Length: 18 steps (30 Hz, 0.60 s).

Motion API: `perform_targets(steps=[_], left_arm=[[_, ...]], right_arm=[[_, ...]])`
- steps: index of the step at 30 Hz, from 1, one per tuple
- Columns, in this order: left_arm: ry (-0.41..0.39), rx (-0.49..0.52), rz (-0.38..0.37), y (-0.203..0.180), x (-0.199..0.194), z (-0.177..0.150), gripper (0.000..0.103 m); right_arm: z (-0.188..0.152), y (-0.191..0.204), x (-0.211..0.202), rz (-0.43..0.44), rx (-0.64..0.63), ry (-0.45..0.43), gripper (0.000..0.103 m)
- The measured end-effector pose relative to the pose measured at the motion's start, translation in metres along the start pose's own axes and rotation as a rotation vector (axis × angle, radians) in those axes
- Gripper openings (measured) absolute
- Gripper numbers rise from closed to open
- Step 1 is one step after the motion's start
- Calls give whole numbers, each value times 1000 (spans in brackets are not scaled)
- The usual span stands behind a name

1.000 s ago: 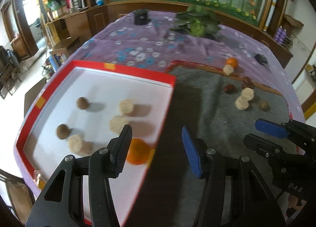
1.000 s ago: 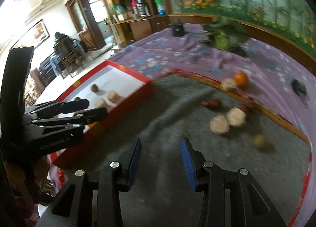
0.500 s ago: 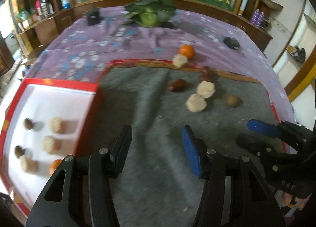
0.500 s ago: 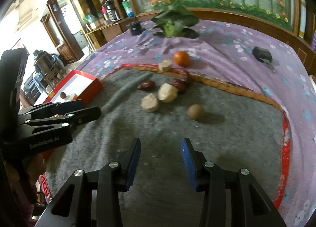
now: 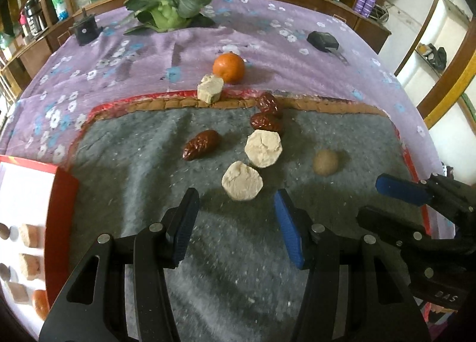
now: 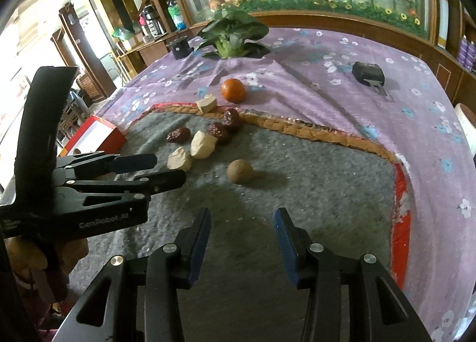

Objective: Organize fruits
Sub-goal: 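Grasp a cream chunk with left gripper while right gripper grasps a brown round fruit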

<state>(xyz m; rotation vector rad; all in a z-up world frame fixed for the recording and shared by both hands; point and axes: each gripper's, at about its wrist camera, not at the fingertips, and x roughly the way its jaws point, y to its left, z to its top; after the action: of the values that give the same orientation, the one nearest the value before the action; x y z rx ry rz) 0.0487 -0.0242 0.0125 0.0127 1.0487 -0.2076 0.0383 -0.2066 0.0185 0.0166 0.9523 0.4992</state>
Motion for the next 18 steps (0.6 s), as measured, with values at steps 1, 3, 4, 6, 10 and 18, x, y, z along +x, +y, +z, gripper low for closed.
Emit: perform_targets(steps=[1, 3, 4, 6, 10, 18], left_arm=[[0, 1, 0, 0, 2, 1, 52], [-14, 13, 5, -1, 3, 2, 52], [-18, 21, 8, -2, 4, 2, 52], [-31, 41, 34, -4, 4, 2, 31], [-35, 47, 7, 0, 2, 1, 27], [-58, 31, 45, 7, -13, -9, 27]], right_arm=[[0, -1, 1, 1, 2, 1, 44], [0, -2, 2, 1, 2, 3, 44], [0, -2, 3, 1, 2, 4, 44], [1, -2, 4, 1, 0, 3, 44], [7, 1, 5, 3, -18, -9, 44], [25, 13, 27, -49, -93, 11, 44]])
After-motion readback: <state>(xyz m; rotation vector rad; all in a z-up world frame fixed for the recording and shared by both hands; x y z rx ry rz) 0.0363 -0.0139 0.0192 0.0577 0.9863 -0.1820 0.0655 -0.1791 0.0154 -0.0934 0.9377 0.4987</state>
